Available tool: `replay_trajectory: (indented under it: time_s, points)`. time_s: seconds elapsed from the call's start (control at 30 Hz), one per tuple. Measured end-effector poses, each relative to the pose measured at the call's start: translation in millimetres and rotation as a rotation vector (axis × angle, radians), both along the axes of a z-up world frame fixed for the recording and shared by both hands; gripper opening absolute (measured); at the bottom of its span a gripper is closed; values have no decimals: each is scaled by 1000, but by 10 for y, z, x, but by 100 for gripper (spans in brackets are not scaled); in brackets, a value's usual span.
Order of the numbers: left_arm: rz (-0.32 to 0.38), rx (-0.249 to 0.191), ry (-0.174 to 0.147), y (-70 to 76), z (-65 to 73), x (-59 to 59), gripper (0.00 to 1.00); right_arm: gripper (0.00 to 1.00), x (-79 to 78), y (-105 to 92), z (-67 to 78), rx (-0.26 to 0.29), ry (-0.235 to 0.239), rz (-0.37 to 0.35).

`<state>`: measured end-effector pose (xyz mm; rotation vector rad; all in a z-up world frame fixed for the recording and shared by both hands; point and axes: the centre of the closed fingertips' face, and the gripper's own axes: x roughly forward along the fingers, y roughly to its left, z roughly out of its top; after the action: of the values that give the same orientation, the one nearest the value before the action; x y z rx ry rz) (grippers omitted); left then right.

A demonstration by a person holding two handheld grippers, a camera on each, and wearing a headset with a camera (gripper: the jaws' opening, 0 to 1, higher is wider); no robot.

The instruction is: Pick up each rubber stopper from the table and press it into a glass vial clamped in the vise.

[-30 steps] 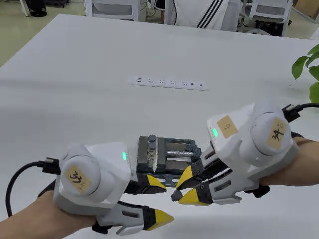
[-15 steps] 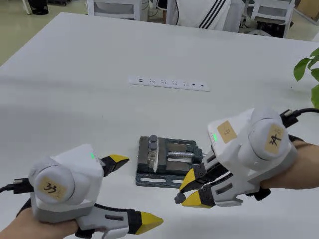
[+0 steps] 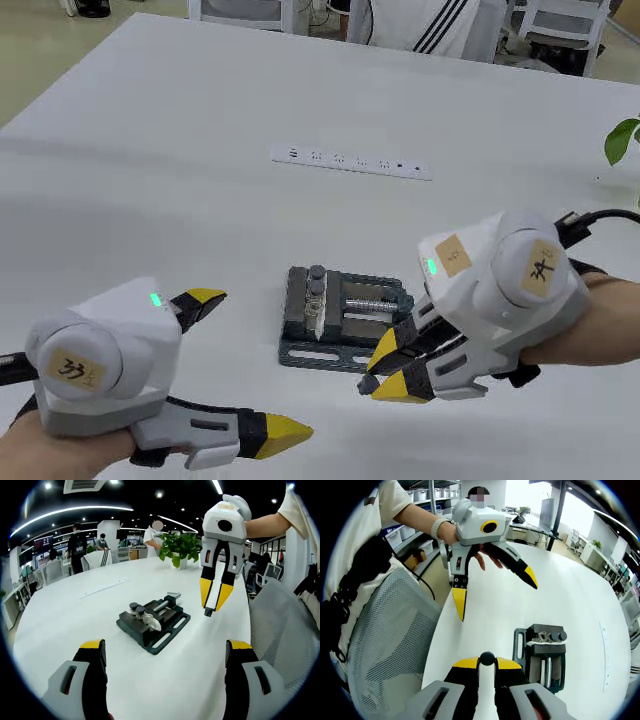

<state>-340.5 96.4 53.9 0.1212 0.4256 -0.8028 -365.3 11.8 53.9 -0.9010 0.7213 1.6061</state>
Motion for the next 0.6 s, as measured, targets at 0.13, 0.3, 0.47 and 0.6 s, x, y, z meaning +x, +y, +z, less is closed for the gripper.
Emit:
replay_trajectory:
  time_s: [0.13, 0.3, 0.47, 0.6]
  points:
    - [6, -8, -4, 54, 11, -17, 99, 6, 82, 10, -39, -22, -13, 20]
    - [18, -5, -3, 96, 1, -33, 99, 5, 231, 72, -46, -50, -34, 53]
    - [26, -6, -2, 105, -14, -48, 97, 5, 419, 142, -27, -76, -62, 93]
    - [27, -14, -6, 103, -8, -50, 97, 5, 545, 198, 9, -97, -87, 127]
